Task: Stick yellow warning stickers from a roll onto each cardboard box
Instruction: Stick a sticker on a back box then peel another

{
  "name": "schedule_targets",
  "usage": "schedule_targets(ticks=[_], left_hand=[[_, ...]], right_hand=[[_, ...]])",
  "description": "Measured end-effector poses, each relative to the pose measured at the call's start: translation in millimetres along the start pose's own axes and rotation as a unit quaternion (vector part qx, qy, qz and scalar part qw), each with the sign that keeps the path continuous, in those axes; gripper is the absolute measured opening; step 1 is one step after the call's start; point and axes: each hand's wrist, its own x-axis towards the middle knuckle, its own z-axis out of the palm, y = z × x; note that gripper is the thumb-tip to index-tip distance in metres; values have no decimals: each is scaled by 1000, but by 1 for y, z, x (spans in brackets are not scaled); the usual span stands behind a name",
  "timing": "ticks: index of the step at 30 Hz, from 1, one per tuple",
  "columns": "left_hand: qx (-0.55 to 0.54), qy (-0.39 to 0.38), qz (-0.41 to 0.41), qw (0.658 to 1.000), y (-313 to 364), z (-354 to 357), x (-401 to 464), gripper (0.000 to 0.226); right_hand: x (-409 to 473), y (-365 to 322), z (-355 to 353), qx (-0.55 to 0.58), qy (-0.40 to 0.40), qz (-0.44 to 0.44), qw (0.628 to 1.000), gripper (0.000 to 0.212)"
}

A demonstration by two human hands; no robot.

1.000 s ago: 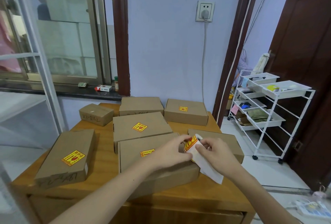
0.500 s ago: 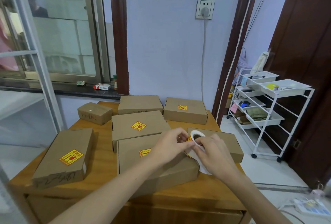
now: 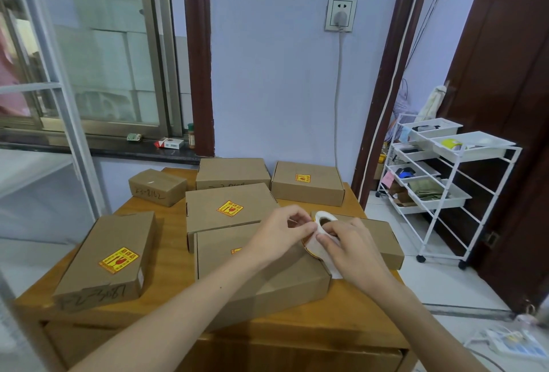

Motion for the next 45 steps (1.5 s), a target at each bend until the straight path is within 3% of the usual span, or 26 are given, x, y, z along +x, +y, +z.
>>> schedule_targets(ticks=[9,18,30,37,45], left_hand=[[60,23,-6,998,-3,0,3,10],[110,58,-45,991,-16,-21,3,14],[158,135,-51,977,-24,-42,-3,12],[125,122,-47,983,-29,-44,-2,13],[112,122,-45,985,-26,-46,1,11]], right_hand=[[-2,13,8,76,-15,66,995,21],[-5,29,5,49,-9,89,995,22],[-26,42,11,-153,-41,95,983,27],[-19,42,15,-87,-59,108,989,29],[20,12,7,111,-7,126,986,32]])
